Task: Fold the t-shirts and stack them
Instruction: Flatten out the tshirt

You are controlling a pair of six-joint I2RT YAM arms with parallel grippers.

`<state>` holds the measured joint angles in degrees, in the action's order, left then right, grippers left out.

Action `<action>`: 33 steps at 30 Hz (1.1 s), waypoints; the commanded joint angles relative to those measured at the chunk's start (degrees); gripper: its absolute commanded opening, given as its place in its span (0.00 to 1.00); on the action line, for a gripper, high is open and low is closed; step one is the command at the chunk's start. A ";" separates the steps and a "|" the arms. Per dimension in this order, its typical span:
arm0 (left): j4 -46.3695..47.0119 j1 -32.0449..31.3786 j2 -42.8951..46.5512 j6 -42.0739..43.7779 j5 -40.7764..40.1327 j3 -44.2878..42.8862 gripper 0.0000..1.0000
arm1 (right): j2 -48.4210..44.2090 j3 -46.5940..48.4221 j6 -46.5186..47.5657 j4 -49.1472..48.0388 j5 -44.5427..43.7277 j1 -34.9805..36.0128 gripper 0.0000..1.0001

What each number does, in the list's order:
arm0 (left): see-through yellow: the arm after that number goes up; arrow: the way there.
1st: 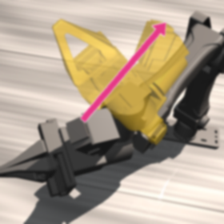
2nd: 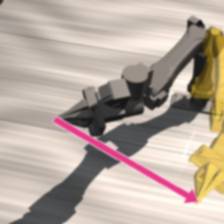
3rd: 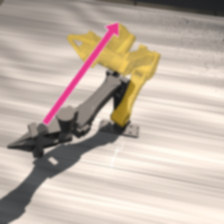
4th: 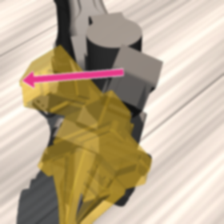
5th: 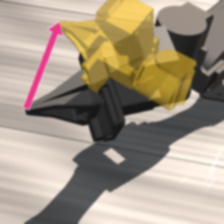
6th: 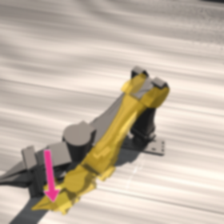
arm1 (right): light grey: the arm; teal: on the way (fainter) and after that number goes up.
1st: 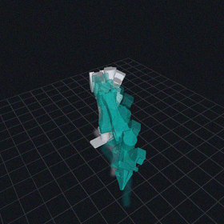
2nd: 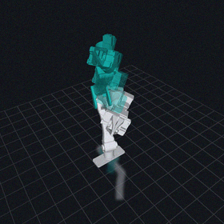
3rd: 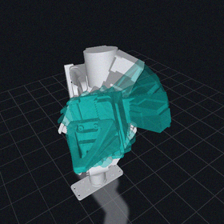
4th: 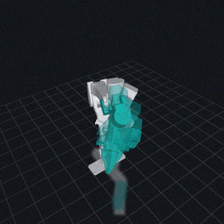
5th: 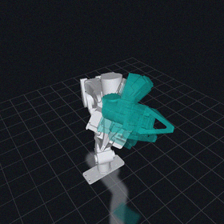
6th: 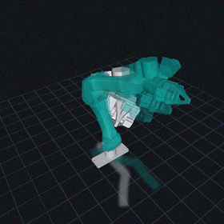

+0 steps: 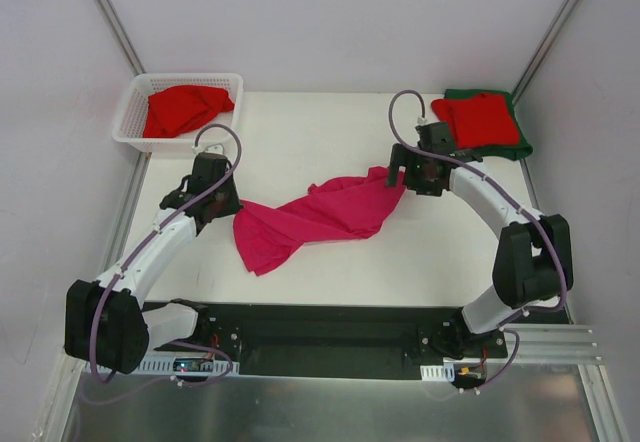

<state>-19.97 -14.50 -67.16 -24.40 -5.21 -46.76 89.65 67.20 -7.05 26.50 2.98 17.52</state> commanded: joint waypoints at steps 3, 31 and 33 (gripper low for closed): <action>0.63 0.88 2.38 0.24 0.91 0.97 0.00 | 1.85 1.53 -0.68 -2.33 2.20 -3.63 0.96; 0.63 0.88 3.52 0.06 0.91 2.03 0.00 | 9.32 2.15 -0.25 -5.85 7.92 -4.25 0.01; 0.63 0.97 3.70 0.06 0.91 2.03 0.00 | 8.88 1.97 -0.25 -5.50 6.95 -4.25 0.01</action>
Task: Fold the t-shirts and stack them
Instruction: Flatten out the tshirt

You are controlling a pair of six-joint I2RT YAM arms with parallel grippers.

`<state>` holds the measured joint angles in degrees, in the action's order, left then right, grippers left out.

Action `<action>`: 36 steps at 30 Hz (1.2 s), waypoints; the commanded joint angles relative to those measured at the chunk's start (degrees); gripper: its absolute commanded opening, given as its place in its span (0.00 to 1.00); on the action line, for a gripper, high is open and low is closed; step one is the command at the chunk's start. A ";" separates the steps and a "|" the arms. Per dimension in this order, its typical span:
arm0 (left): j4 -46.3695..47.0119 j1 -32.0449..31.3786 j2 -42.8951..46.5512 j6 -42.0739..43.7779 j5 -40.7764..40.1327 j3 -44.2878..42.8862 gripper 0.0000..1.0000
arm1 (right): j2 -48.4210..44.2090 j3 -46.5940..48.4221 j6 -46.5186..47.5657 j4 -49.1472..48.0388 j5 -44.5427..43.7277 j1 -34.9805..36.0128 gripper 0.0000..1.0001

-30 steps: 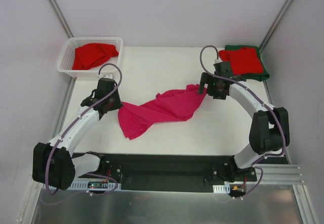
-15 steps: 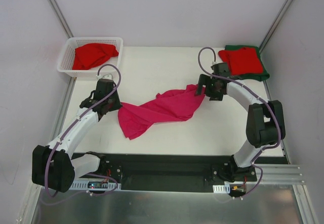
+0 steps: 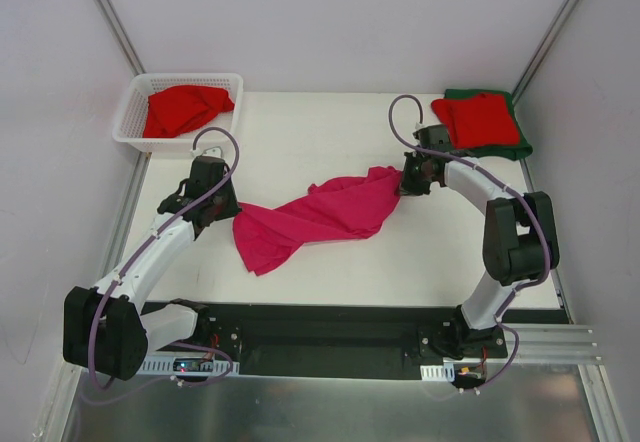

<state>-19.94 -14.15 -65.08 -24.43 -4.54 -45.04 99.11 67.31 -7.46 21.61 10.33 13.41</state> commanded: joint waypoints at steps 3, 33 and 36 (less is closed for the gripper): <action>0.61 0.53 1.80 0.08 0.40 0.39 0.00 | -1.37 2.04 0.61 0.45 -1.80 -0.31 0.06; 0.17 1.06 3.12 -0.01 -0.47 0.92 0.00 | 8.21 9.25 0.87 0.10 -1.54 -1.81 0.01; -0.44 1.23 3.64 0.25 -1.00 0.48 0.00 | 6.02 8.37 1.14 0.02 -2.67 -1.81 0.01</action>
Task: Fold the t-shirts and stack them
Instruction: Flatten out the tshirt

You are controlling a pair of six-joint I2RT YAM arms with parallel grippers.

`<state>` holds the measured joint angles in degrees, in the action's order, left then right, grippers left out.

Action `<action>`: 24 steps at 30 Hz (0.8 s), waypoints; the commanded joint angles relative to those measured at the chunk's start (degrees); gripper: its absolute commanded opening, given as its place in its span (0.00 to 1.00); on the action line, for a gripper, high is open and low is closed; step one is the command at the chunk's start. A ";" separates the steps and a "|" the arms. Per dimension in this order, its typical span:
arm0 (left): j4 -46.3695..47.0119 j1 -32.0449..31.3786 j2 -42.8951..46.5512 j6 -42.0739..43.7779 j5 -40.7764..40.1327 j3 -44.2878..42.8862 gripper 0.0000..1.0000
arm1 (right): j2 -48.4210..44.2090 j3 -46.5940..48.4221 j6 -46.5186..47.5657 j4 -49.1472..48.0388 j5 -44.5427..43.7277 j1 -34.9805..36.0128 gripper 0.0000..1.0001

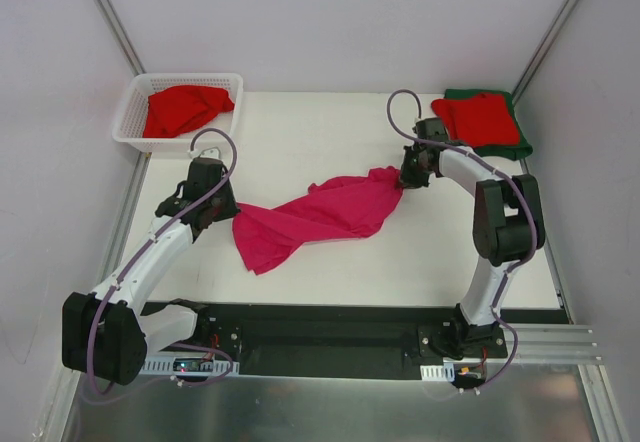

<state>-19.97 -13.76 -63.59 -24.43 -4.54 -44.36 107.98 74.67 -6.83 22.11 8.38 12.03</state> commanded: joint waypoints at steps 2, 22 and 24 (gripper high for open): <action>-1.91 0.93 2.59 0.52 -1.44 -1.60 0.00 | -4.53 0.30 0.68 -0.31 -3.10 -0.69 0.01; -10.97 1.89 11.91 3.42 -6.45 -10.13 0.00 | -25.98 3.55 3.76 9.62 -18.66 -2.54 0.01; -11.76 1.89 12.88 3.68 -7.32 -10.75 0.00 | -27.47 2.50 3.58 9.45 -19.36 -2.54 0.01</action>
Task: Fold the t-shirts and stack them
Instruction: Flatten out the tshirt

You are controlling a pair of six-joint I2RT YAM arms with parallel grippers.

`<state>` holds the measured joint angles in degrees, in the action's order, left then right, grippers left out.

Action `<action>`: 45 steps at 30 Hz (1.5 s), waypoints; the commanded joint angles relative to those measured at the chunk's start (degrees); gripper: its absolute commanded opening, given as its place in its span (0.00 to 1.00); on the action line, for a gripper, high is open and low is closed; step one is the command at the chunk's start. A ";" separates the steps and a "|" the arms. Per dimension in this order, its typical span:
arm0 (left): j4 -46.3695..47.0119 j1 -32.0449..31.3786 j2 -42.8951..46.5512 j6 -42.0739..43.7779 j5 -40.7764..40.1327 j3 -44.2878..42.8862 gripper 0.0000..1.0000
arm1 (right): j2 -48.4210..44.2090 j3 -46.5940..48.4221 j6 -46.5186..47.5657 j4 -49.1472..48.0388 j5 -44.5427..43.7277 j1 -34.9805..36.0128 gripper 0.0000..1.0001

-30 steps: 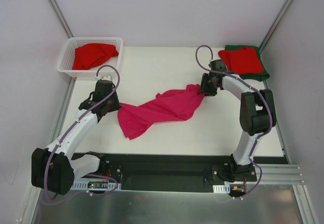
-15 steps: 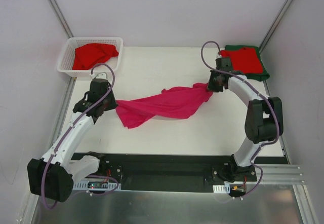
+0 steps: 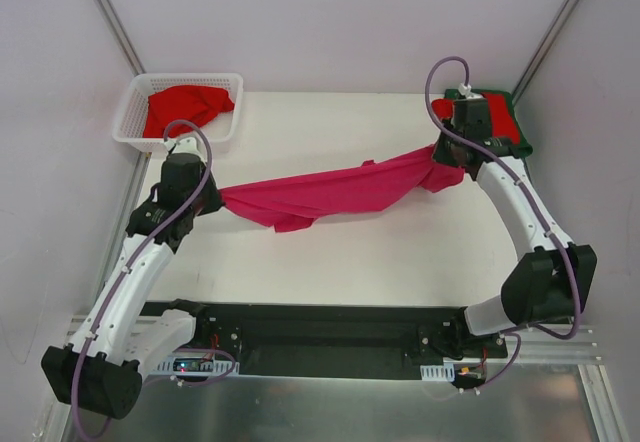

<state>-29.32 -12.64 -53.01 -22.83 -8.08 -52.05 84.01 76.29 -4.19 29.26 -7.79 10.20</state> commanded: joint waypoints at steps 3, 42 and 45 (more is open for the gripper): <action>-3.46 0.87 3.88 2.26 -5.01 -3.93 0.00 | -5.51 0.18 1.72 1.95 -3.55 -0.70 0.01; -10.58 0.95 20.06 8.94 -7.31 -25.90 0.00 | -38.65 5.53 8.76 2.55 4.10 -0.70 0.01; -13.20 0.87 20.06 8.85 -3.63 -28.19 0.00 | -39.62 7.90 9.37 6.42 6.21 -0.62 0.01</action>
<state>-39.94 -12.64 -33.58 -15.73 -12.36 -76.25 46.11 79.42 2.70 33.15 -1.17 10.26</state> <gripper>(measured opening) 0.008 0.029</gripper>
